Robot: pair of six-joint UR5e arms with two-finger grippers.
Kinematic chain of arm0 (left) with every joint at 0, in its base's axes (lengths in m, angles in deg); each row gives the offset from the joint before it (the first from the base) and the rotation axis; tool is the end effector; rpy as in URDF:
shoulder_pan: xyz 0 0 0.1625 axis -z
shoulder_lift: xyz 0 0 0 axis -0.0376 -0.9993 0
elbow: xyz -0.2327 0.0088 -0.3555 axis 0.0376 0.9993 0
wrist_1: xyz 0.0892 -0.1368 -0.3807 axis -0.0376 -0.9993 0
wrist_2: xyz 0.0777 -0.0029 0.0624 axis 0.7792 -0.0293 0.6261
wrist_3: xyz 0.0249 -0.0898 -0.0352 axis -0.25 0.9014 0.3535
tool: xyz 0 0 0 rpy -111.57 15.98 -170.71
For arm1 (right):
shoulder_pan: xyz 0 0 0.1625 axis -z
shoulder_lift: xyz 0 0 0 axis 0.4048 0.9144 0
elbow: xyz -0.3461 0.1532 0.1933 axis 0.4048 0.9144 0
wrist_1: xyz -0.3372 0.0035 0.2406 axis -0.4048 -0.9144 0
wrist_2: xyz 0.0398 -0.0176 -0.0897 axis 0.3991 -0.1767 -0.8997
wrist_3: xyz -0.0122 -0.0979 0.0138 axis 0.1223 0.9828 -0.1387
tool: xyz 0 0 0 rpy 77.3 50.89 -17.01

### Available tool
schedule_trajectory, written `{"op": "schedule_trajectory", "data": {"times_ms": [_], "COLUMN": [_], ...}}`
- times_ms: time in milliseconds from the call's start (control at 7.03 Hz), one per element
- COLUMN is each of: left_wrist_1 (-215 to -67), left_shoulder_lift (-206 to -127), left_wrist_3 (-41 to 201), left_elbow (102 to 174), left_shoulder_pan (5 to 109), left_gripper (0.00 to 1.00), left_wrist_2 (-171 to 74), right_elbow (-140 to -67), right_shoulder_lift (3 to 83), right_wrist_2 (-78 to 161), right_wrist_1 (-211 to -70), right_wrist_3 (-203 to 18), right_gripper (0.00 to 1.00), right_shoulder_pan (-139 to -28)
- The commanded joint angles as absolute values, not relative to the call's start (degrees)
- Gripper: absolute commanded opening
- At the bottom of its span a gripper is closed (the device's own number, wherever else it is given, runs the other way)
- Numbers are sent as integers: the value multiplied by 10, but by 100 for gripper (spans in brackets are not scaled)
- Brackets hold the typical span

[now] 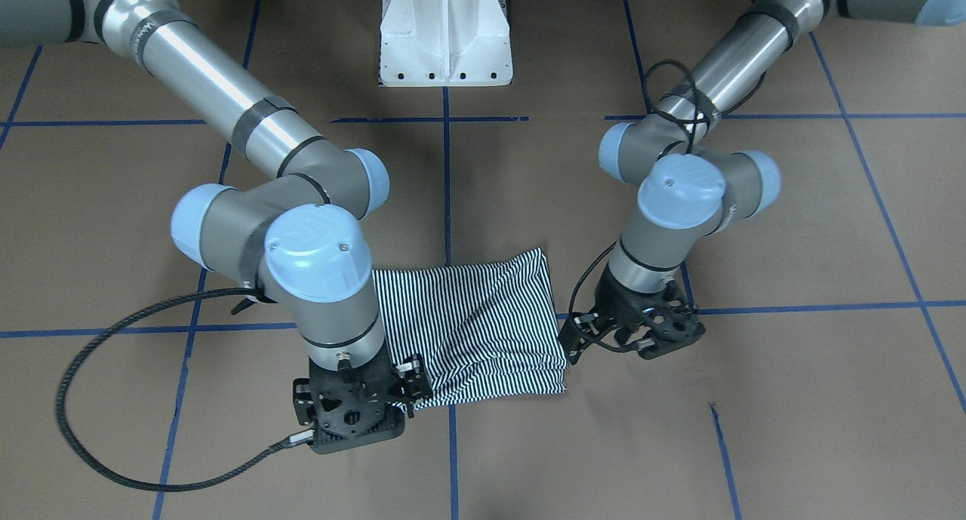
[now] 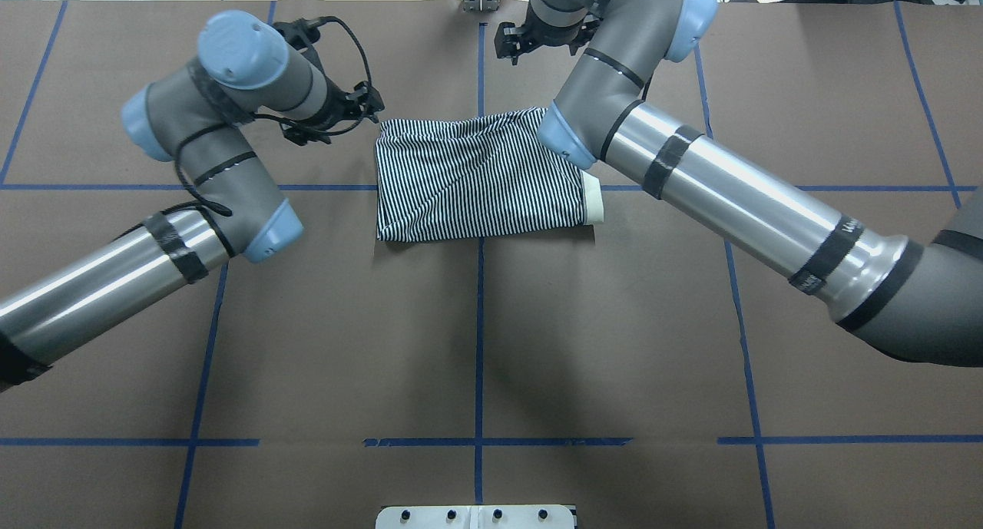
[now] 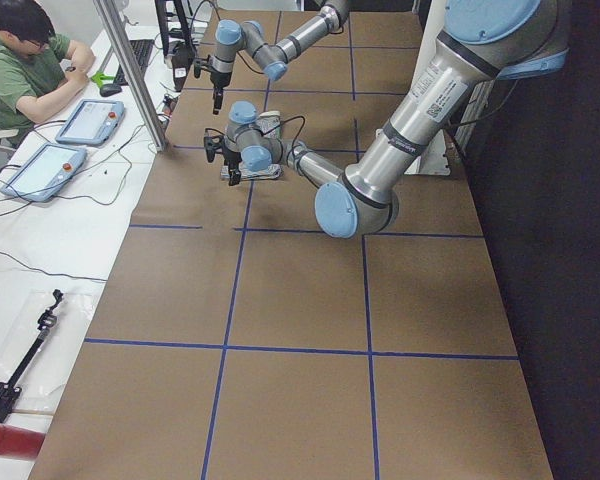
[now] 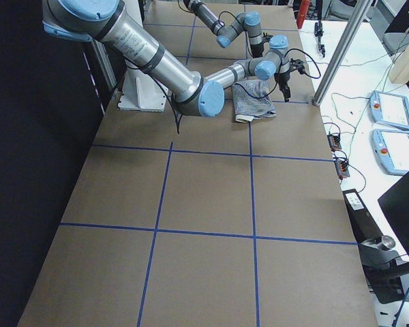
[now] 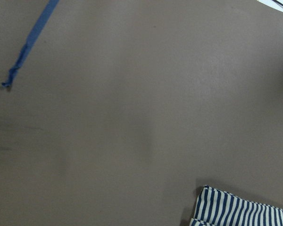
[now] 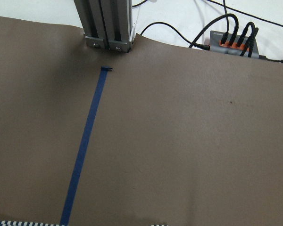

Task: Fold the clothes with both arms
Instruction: 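Raise the right gripper away from the folded polo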

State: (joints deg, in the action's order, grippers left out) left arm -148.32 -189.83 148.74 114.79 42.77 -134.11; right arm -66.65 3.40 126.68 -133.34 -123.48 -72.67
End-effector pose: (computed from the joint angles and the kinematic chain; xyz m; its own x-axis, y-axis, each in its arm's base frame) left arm 0.4878 -0.6332 0.3092 0.4680 -0.3171 -0.8249 0.4564 0.8860 -0.0816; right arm -0.4883 -0.7129 0.2041 0.7229 -0.1546 0.6735 -0.1045 0.9390 0.3277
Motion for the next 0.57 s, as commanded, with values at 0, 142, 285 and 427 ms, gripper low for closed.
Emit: {"op": "schedule_trajectory", "data": {"times_ms": [0, 142, 285, 427], "left_wrist_1": [-1495, -1496, -1496, -1498], "left_shoulder_lift": [-1925, -1924, -1925, -1930], "left_wrist_3": [1511, 1511, 1511, 1511], "left_elbow": [1119, 1119, 1116, 1102], "left_shoulder_pan": [405, 399, 399, 399], "left_gripper": [66, 55, 47, 41], "left_wrist_2": [-1335, -1335, -1335, -1335], "right_elbow": [-724, -725, -725, -725], "right_shoulder_lift": [73, 80, 80, 80], "right_wrist_2": [1311, 1313, 1313, 1313], "right_wrist_1": [-1366, -1364, -1364, -1365], "right_wrist_3": [-1236, -1236, -1236, -1236], "right_gripper": [100, 100, 100, 100], "right_shoulder_pan": [-747, -749, -750, -750]}}
